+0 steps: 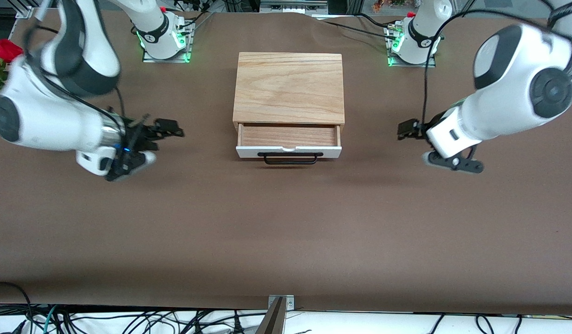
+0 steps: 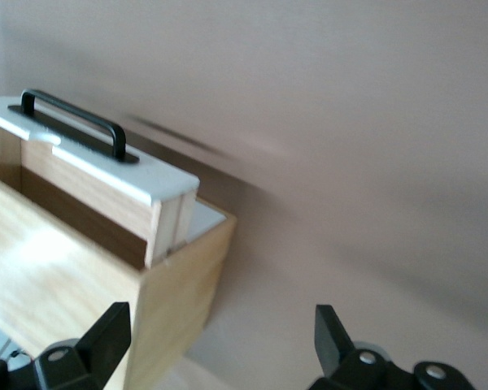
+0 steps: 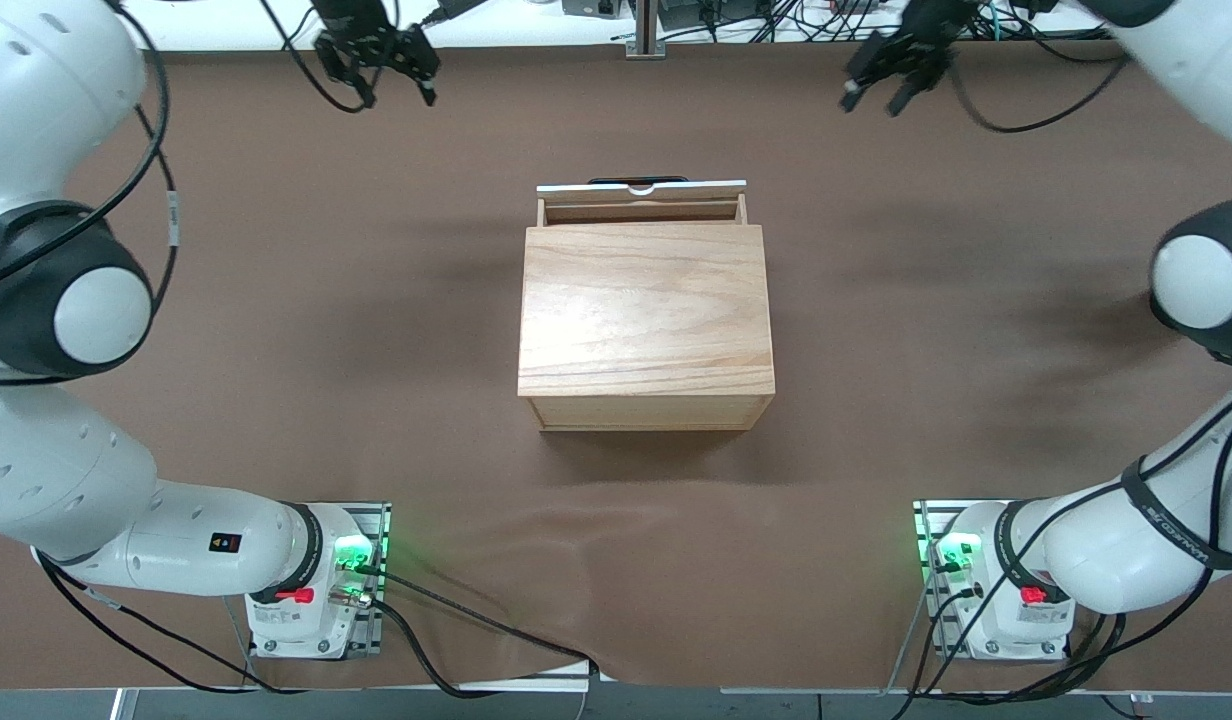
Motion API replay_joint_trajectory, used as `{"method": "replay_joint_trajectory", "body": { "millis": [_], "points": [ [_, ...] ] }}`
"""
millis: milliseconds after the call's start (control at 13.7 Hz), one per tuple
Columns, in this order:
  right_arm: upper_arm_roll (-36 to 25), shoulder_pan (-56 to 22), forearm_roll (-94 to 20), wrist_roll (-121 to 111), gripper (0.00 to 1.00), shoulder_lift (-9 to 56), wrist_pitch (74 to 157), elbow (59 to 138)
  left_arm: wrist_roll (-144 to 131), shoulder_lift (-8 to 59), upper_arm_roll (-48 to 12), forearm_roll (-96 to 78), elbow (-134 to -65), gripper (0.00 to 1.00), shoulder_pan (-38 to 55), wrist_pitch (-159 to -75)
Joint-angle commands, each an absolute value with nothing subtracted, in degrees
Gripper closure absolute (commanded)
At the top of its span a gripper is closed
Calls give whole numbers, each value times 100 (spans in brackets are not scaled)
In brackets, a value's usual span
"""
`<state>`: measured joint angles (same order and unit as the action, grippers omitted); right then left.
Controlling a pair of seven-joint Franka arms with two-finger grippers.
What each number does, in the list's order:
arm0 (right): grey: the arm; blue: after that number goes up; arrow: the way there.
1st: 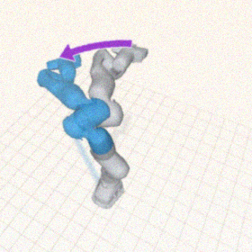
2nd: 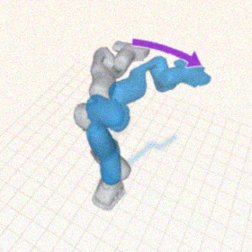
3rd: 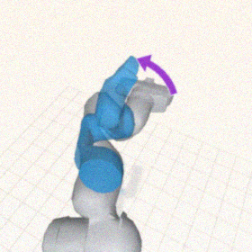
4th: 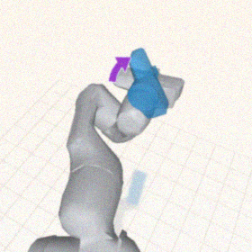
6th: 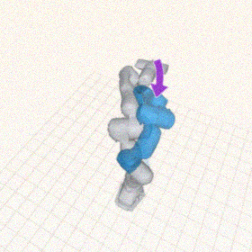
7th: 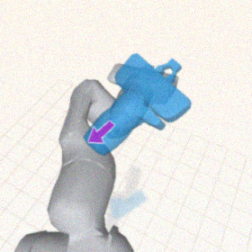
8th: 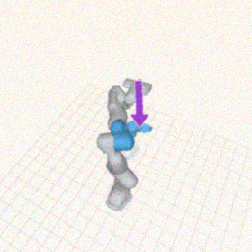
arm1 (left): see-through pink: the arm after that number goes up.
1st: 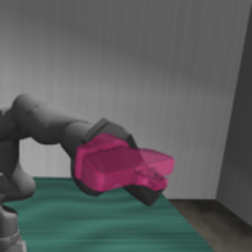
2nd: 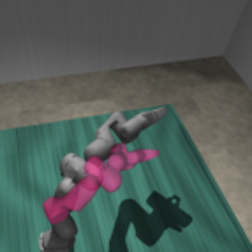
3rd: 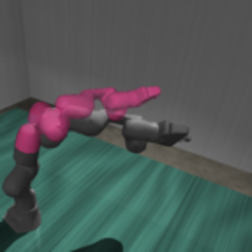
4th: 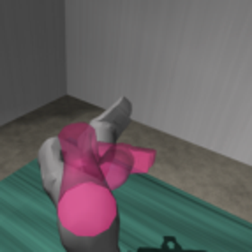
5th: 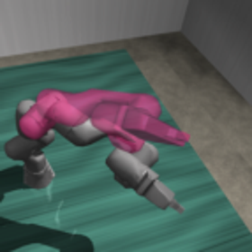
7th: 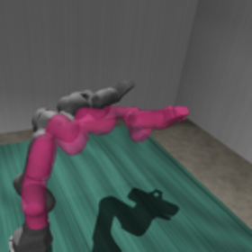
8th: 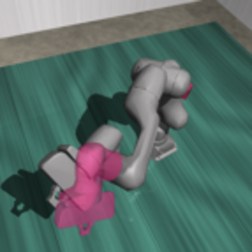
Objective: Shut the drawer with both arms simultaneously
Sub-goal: 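Move the right gripper and the left gripper toward the drawer front, then push the white drawer front into the cabinet with both grippers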
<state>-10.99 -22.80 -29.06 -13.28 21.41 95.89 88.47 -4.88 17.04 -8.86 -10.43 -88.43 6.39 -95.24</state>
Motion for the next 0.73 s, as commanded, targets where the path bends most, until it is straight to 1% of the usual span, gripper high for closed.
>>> {"method": "replay_joint_trajectory", "body": {
  "millis": [0, 146, 292, 438, 584, 657],
  "points": [
    [-1134, -2600, -3688, -1292, 0, 2722, 10105, 8745, -553, 2249, -870, -1378, -8613, 0, 817, -9729],
    [-1134, -2864, -4051, -1292, 0, 3066, 10658, 8745, -606, 2547, -870, -1887, -8666, 0, 905, -9764],
    [-1134, -3084, -4375, -1292, 0, 3312, 11116, 8745, -606, 2759, -870, -1960, -8718, 0, 1071, -10114],
    [-1134, -3199, -4683, -1292, 0, 3471, 11337, 8763, -641, 2908, -870, -1969, -8728, 0, 1300, -10423],
    [-1134, -3295, -4763, -1283, 0, 3533, 11452, 8798, -860, 3014, -870, -1969, -8762, 0, 1476, -10572],
    [-1134, -3305, -4764, -1292, 0, 3542, 11470, 8867, -957, 3049, -870, -1969, -8832, 0, 1572, -10791]
  ]
}}
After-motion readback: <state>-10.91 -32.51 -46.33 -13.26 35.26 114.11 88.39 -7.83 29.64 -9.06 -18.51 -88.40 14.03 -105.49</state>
